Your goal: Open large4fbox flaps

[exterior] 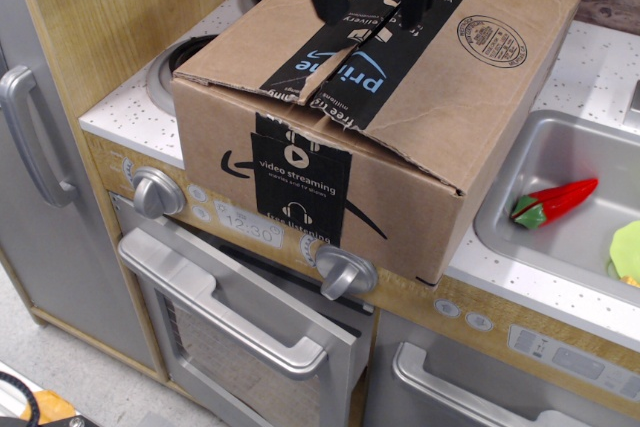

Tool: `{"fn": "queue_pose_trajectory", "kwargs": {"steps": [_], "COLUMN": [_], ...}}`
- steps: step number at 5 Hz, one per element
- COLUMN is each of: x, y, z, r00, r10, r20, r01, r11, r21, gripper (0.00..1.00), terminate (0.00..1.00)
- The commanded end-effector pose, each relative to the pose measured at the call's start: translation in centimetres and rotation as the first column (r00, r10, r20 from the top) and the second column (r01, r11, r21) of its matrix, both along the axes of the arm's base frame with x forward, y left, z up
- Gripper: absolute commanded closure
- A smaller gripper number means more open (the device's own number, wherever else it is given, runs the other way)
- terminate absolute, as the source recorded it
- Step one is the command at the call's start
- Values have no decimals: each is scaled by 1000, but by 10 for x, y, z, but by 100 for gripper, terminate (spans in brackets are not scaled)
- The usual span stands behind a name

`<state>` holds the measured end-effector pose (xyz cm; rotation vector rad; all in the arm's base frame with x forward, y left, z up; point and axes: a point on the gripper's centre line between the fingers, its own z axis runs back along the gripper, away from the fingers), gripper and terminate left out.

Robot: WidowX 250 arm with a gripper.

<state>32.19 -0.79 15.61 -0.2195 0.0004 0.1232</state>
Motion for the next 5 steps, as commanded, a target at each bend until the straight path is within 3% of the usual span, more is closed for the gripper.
{"fn": "queue_pose_trajectory", "kwargs": {"steps": [1,3,4,5], "x": [7,7,10,12], "y": [-2,-13,-16,-38], "z": [0,-10,-19,-6], "r00": [999,994,990,987], "r10": [-22,7,31,119], "r20": [48,112,134,109], "r01": [26,6,-8,-78], "r11": [997,993,986,943], "r21": [-75,-114,-169,-323], "gripper": [0,0,0,0], "terminate": [0,0,0,0]}}
